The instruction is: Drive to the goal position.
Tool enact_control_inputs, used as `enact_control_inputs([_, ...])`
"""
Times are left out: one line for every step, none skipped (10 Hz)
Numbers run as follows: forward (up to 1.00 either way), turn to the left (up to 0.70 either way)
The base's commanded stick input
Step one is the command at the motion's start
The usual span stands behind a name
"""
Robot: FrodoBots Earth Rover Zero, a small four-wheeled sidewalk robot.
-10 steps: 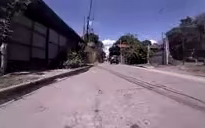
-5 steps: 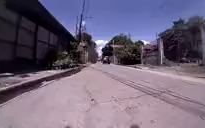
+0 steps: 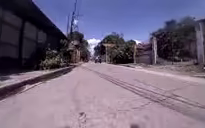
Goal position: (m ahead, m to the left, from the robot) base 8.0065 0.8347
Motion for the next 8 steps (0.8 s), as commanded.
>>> enact_control_inputs([1.0,0.0])
enact_control_inputs([1.0,0.0])
enact_control_inputs([1.0,0.0])
enact_control_inputs([1.0,0.0])
enact_control_inputs([1.0,0.0])
enact_control_inputs([1.0,0.0])
enact_control_inputs([1.0,0.0])
enact_control_inputs([1.0,0.0])
